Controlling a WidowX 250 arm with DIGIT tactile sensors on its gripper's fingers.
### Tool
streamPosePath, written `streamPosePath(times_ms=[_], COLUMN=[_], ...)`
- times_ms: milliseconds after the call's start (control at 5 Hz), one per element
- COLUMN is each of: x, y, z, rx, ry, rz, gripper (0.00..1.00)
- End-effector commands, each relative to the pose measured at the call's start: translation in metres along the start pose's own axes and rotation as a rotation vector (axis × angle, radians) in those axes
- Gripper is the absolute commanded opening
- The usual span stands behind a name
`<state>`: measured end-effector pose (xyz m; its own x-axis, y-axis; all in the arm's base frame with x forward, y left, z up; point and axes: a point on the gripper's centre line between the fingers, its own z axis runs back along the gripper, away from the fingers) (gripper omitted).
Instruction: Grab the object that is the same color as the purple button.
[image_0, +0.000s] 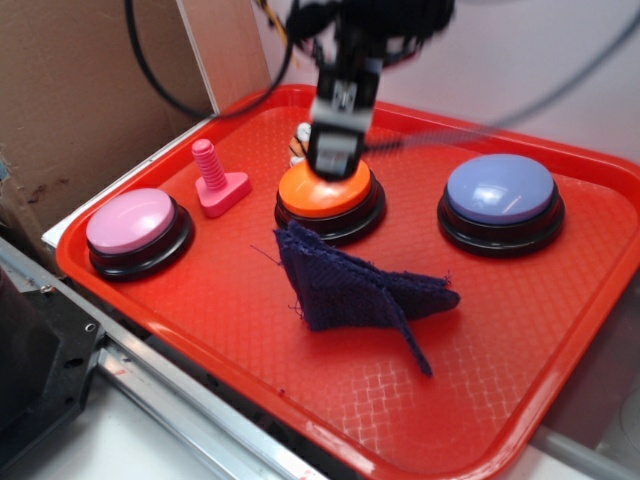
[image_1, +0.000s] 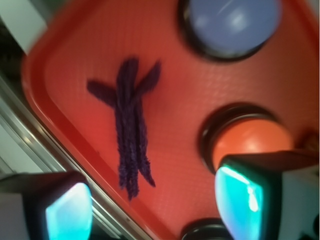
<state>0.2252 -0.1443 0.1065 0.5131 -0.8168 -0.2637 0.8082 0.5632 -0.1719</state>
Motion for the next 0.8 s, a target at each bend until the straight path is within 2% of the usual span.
streamPosePath(times_ms=[0,600], x=[-0.008,-0.013], y=[-0.013,-0.020], z=[-0.041,-0.072], rx=[0.002,-0.060], ry=[0.035,0.070], rz=[-0.139,-0.193], gripper=[1.00,1.00])
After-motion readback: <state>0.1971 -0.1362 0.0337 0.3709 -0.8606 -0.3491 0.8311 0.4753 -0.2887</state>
